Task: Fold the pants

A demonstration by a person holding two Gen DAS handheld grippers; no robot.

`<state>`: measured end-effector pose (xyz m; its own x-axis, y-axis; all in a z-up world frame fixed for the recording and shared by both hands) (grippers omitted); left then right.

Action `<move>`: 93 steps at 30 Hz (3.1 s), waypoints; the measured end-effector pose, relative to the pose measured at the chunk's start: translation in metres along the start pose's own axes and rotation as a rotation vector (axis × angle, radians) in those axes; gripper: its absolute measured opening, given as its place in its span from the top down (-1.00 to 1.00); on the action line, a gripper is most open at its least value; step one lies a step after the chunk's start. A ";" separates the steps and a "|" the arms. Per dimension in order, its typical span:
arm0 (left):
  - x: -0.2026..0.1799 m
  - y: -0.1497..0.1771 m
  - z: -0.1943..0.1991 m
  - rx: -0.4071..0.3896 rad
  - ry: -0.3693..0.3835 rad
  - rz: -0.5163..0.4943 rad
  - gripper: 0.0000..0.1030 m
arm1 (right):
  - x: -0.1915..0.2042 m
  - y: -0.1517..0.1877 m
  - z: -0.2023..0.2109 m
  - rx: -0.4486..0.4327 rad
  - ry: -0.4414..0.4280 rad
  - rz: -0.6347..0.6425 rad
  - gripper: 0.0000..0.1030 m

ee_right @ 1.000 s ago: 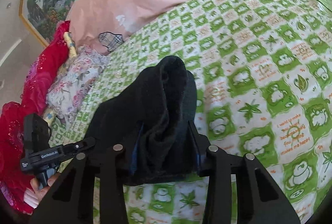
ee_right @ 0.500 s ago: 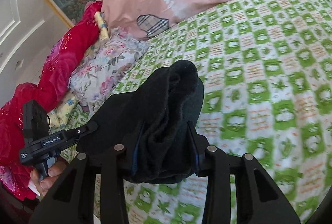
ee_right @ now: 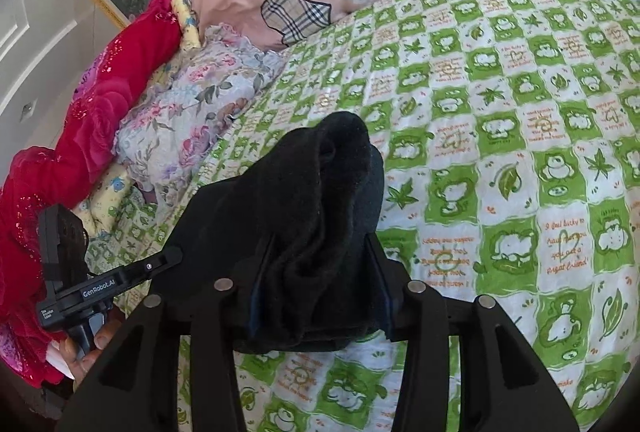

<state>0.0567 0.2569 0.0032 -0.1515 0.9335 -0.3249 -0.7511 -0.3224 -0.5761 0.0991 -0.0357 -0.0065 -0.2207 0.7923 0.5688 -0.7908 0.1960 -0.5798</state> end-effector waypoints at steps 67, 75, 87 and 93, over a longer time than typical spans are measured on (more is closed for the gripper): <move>-0.031 0.084 0.050 -0.108 -0.261 -0.202 -0.64 | 0.070 0.087 0.026 -0.054 0.197 0.408 -0.94; -0.028 0.087 0.043 -0.097 -0.279 -0.209 -0.64 | 0.071 0.091 0.020 -0.034 0.224 0.440 -0.94; -0.024 0.092 0.038 -0.095 -0.287 -0.221 -0.64 | 0.075 0.095 0.012 -0.030 0.228 0.466 -0.95; -0.024 0.092 0.038 -0.101 -0.287 -0.228 -0.64 | 0.075 0.094 0.010 -0.032 0.222 0.470 -0.95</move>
<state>-0.0331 0.2111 -0.0131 -0.1726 0.9844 0.0355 -0.7213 -0.1018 -0.6851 0.0023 0.0370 -0.0128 -0.4185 0.9019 0.1072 -0.6166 -0.1955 -0.7626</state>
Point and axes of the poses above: each gripper's, at about its wrist camera, not at the fingertips, and z roughly against the way its jaws point, x to its left, y to its underside, the point moved 1 cm from there along -z, roughly the way its jaws point, and after that the axes turned 2 degrees about z, right-handed, at the moved point
